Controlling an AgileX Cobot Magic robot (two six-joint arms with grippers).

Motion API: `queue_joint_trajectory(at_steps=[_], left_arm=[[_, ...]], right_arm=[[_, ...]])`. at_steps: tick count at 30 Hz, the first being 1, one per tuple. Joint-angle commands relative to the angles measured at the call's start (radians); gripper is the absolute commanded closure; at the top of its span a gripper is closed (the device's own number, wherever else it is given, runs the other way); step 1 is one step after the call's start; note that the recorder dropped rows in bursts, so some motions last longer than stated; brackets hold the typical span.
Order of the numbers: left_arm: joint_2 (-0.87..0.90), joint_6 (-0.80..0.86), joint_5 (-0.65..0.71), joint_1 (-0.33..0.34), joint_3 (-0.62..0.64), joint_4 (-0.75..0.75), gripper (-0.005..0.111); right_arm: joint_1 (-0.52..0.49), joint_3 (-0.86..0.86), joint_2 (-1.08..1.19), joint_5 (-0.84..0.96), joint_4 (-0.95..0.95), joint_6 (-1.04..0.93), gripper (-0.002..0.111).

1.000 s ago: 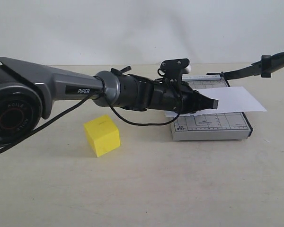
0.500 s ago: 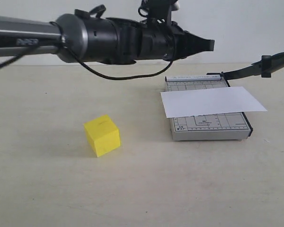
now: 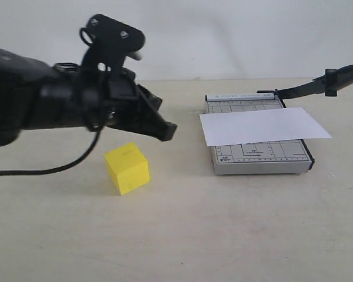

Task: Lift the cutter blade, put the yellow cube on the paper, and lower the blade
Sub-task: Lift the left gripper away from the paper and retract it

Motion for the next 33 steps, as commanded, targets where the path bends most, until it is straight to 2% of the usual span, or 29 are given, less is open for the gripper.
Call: queue_joint_trajectory(at_steps=[1, 3, 8, 12, 15, 17, 21, 22, 24, 25, 26, 27, 28, 29, 30, 31, 33], left_arm=[[-0.223, -0.012, -0.002, 0.009, 0.151, 0.066, 0.102], [-0.322, -0.045, -0.016, 0.018, 0.235, 0.059, 0.102], [-0.555, -0.299, -0.118, 0.018, 0.415, 0.066, 0.102], [-0.703, -0.637, -0.368, 0.018, 0.514, 0.066, 0.102], [-0.736, -0.72, -0.514, 0.018, 0.567, 0.066, 0.102], [-0.736, -0.697, -0.511, 0.018, 0.58, 0.074, 0.102], [-0.721, -0.562, -0.344, 0.018, 0.581, 0.206, 0.102], [-0.72, -0.562, -0.312, 0.018, 0.581, 0.237, 0.102], [-0.72, -0.669, -0.278, 0.018, 0.577, 0.229, 0.102], [-0.718, -0.829, -0.348, 0.018, 0.577, 0.143, 0.102], [-0.715, -0.9, -0.389, 0.018, 0.58, 0.083, 0.102], [-0.707, -1.093, -0.515, 0.018, 0.587, -0.074, 0.102], [-0.703, -1.17, -0.564, 0.018, 0.596, -0.121, 0.102], [-0.69, -1.338, -0.668, 0.018, 0.619, -0.165, 0.102], [-0.684, -1.398, -0.702, 0.018, 0.632, -0.154, 0.102], [-0.68, -1.459, -0.794, 0.018, 0.661, -0.05, 0.102], [-0.675, -1.458, -1.006, 0.02, 0.705, 0.276, 0.102]], right_arm=[[-0.003, 0.003, -0.003, -0.004, -0.004, 0.0, 0.109], [-0.003, 0.003, -0.003, -0.004, -0.004, -0.002, 0.109], [-0.003, 0.003, -0.003, -0.004, -0.004, -0.002, 0.109], [-0.003, 0.003, -0.003, -0.004, -0.004, 0.002, 0.109], [-0.003, 0.003, -0.003, -0.004, -0.004, 0.002, 0.109], [-0.003, 0.003, -0.003, -0.004, -0.004, 0.002, 0.109], [-0.003, 0.003, -0.003, -0.004, -0.004, 0.002, 0.109], [-0.003, 0.003, -0.003, -0.004, -0.004, 0.002, 0.109], [-0.003, 0.003, -0.003, -0.002, -0.004, 0.007, 0.109], [-0.003, 0.003, -0.003, 0.0, -0.004, 0.007, 0.109], [-0.003, 0.003, -0.003, 0.0, -0.004, 0.007, 0.109], [-0.003, 0.003, -0.003, 0.001, -0.004, 0.007, 0.109], [-0.003, 0.003, -0.003, 0.001, -0.004, 0.007, 0.109], [-0.003, 0.003, -0.003, 0.001, -0.004, 0.007, 0.109], [-0.003, 0.003, -0.003, 0.003, -0.004, 0.007, 0.109], [-0.003, 0.003, -0.003, 0.003, -0.004, 0.007, 0.109], [-0.003, 0.003, -0.003, 0.003, -0.004, 0.007, 0.109]])
